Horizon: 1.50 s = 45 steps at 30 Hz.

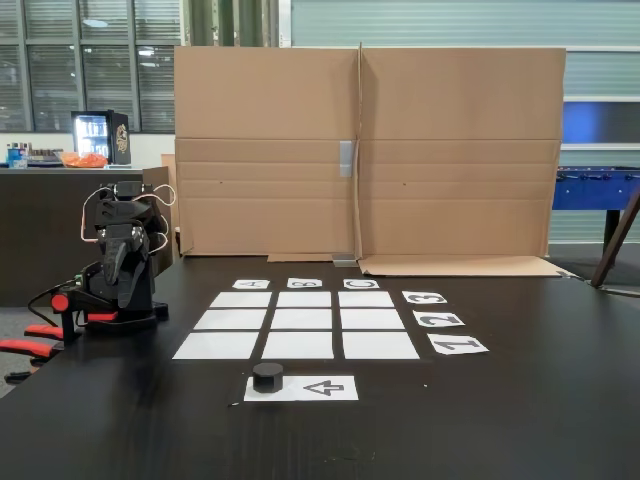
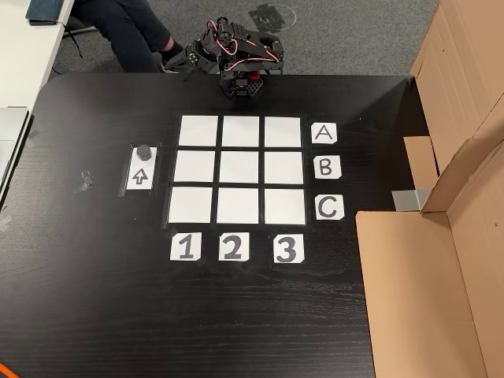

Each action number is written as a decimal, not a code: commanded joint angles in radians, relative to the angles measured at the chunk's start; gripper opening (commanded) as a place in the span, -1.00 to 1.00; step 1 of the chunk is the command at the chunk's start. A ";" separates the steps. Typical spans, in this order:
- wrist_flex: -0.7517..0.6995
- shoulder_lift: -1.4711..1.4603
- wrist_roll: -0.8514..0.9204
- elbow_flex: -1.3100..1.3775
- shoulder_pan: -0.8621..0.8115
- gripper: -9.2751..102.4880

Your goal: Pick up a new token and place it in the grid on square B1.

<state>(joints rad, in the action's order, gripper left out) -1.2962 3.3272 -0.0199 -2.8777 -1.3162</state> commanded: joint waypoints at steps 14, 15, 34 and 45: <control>0.017 -0.003 0.009 0.017 0.018 -0.43; 0.017 -0.003 0.009 0.018 0.017 -0.43; 0.054 -0.209 0.026 0.170 0.000 -0.42; -0.002 -0.569 0.026 0.535 0.000 -0.42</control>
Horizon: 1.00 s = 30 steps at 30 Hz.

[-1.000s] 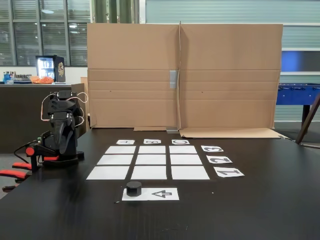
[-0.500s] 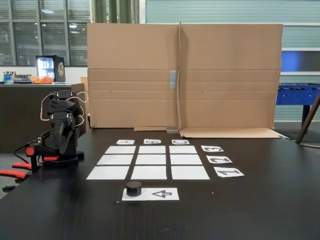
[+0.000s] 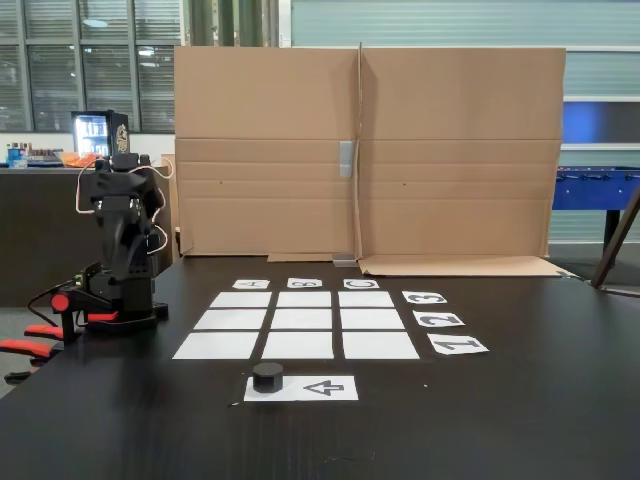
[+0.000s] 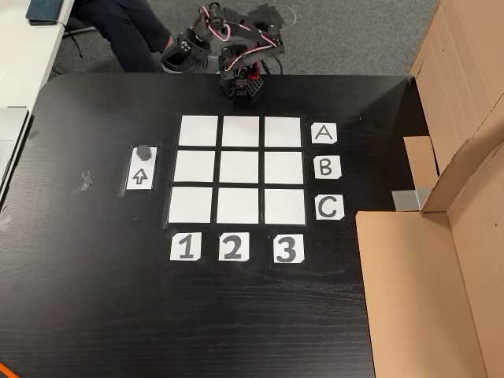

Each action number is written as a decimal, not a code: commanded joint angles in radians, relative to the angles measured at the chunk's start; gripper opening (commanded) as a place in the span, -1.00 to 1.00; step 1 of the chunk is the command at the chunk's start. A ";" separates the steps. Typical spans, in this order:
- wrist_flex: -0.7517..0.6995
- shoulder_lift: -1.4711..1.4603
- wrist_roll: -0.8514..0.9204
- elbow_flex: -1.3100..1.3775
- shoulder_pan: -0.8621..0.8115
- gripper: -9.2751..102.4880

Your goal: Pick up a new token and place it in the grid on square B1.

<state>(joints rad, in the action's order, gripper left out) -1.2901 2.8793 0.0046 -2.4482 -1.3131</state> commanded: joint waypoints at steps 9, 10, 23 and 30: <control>-0.038 -0.430 -0.003 0.379 0.049 -0.42; -0.041 -0.459 -0.003 0.403 0.055 -0.42; -0.101 -0.788 -0.005 0.726 0.183 -0.42; -0.118 -0.988 -0.002 0.861 0.288 -0.42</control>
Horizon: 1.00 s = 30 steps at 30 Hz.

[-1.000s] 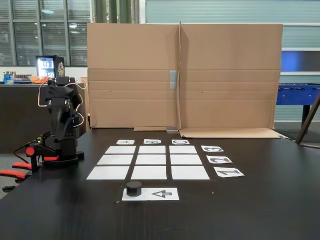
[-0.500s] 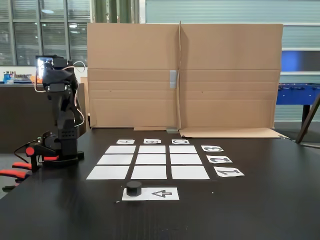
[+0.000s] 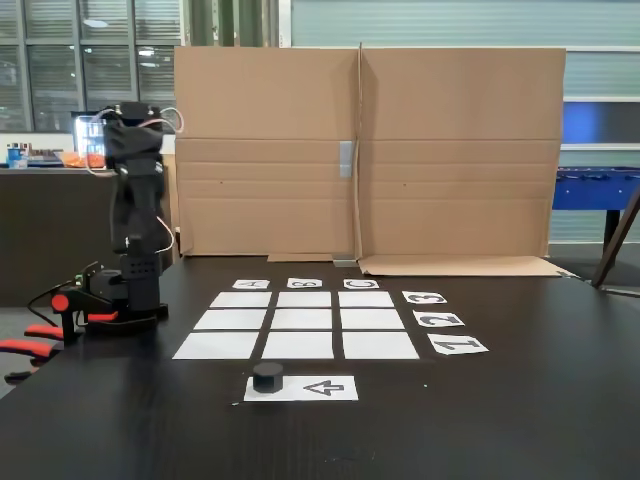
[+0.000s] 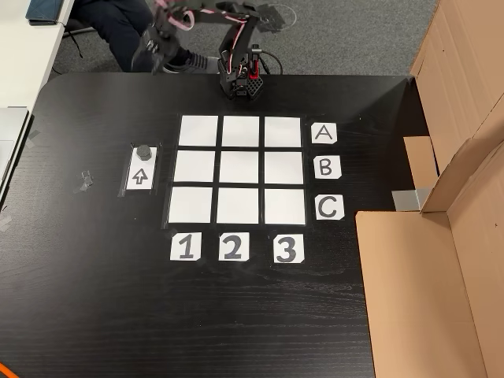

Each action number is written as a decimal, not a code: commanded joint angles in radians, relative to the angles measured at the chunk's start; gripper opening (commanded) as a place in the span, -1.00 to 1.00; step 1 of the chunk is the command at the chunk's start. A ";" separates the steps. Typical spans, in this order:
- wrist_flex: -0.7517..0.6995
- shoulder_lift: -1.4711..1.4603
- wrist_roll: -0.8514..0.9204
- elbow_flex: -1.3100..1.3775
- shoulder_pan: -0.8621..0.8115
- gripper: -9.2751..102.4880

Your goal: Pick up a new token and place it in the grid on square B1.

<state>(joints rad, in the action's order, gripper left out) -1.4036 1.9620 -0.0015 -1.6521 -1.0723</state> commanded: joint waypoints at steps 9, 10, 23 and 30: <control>0.021 -0.268 0.018 0.155 0.153 -0.37; 0.021 -0.291 0.018 0.167 0.161 -0.36; 0.021 -0.604 0.017 0.362 0.242 -0.36; 0.012 -0.749 0.015 0.479 0.262 -0.36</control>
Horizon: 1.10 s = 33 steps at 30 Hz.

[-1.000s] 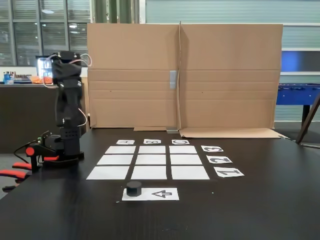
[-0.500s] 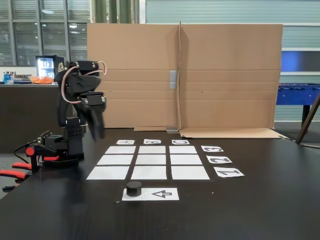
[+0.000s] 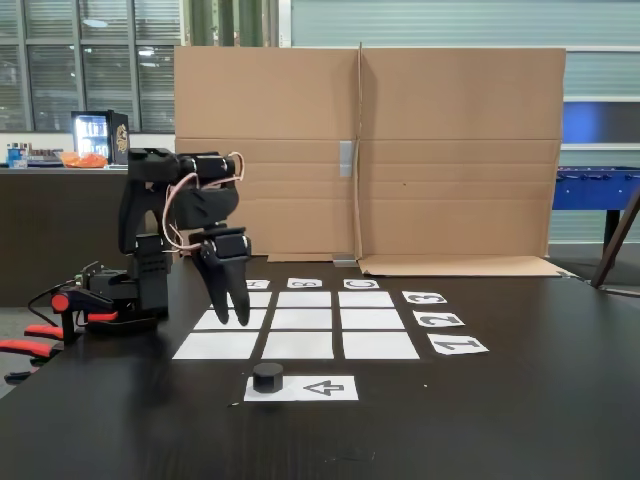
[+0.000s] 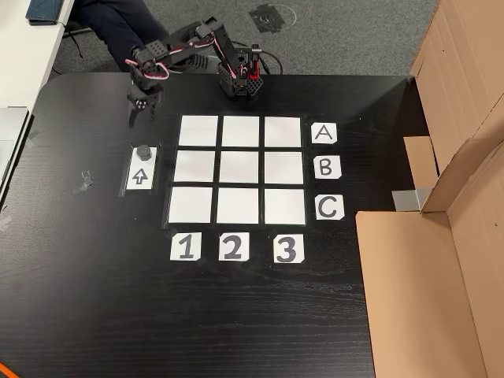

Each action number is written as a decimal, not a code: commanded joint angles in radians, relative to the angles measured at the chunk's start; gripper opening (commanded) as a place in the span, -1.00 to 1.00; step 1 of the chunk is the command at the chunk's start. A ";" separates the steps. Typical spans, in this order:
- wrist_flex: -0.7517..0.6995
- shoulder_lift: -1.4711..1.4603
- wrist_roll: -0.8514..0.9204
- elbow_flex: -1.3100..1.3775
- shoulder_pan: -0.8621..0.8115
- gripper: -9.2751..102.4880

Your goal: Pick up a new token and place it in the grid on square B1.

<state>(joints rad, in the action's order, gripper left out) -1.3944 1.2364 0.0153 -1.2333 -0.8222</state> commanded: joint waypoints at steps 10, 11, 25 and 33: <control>0.002 -0.161 0.003 0.163 0.043 -0.35; 0.002 -0.172 0.000 0.172 0.048 -0.35; 0.012 -0.238 -0.002 0.236 0.094 -0.29; 0.015 -0.285 -0.002 0.285 0.101 -0.29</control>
<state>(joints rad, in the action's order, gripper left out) -1.3867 0.9495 0.0169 -0.9910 -0.7317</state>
